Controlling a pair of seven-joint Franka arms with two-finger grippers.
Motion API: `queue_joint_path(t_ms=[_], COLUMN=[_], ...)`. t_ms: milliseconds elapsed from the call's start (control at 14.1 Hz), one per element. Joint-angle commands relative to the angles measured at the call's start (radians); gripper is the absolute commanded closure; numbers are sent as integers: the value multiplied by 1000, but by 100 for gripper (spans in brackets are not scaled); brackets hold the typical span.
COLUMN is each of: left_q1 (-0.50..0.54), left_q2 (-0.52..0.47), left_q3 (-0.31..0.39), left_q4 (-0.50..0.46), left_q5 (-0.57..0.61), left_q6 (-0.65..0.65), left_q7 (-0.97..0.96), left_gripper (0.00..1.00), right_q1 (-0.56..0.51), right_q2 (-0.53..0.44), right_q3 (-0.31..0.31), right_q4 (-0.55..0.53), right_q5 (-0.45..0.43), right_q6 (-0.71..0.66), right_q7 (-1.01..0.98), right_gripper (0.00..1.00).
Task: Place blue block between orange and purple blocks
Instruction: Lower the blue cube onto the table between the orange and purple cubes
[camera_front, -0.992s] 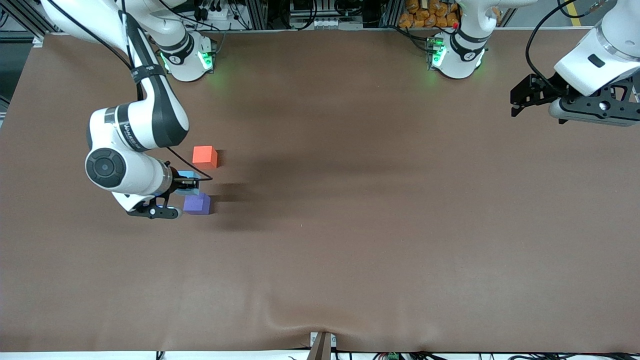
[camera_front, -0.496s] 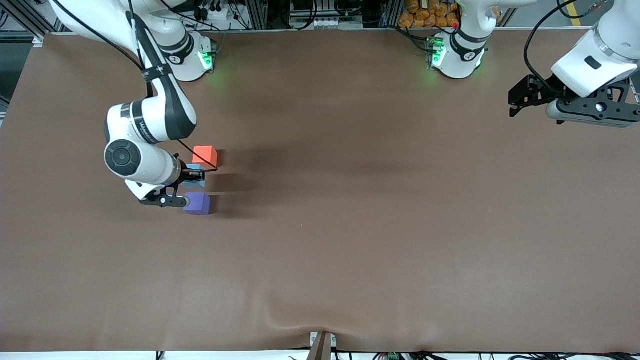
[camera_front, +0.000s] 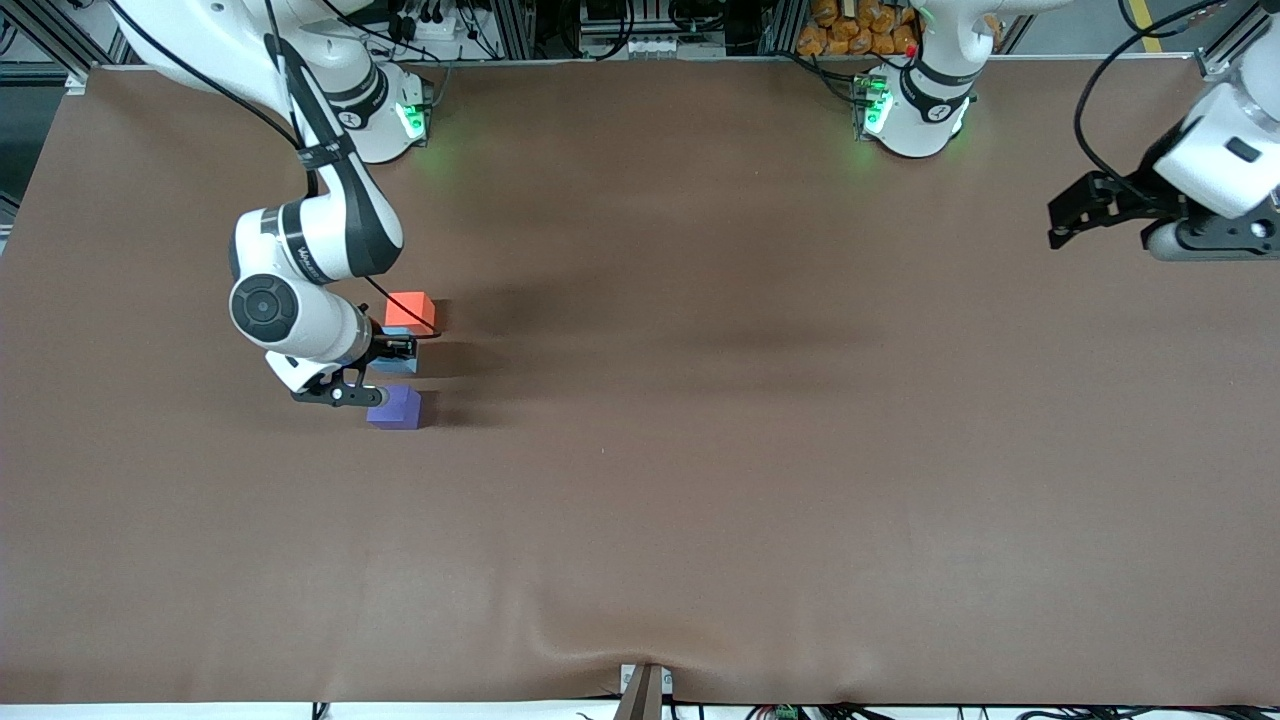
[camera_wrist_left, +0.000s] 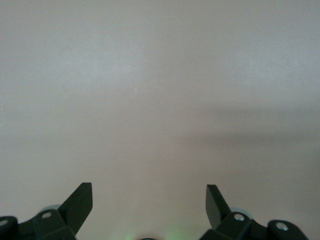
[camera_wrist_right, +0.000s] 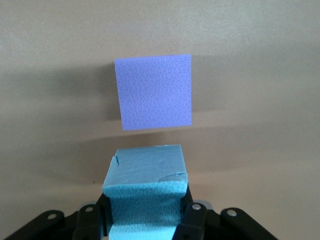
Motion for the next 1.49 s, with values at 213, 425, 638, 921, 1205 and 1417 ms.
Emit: queue_joint_path(t_ms=[213, 425, 638, 921, 1205, 1417], left_q1=[0, 0, -2, -8, -12, -12], left_q2=[-13, -7, -2, 2, 2, 2], left_q3=[-17, -17, -17, -18, -21, -23], left_q4=[20, 22, 23, 25, 25, 25], left_q5=[-2, -2, 0, 2, 2, 2], left_q6=[-4, -4, -3, 6, 6, 8], left_q7=[-28, -28, -29, -28, -28, -28], left_gripper=[0, 0, 0, 0, 0, 0], right_q1=[-8, -7, -8, -16, -21, -19], right_q2=[-29, -24, -17, -1, 17, 33], right_q3=[9, 9, 9, 9, 9, 11], right_q4=[-75, -77, -100, -109, -117, -117], right_q5=[2, 2, 2, 9, 18, 23], right_q6=[73, 81, 135, 152, 181, 202], right_q7=[-24, -32, -57, -57, -57, -57], right_gripper=[100, 100, 100, 100, 100, 100])
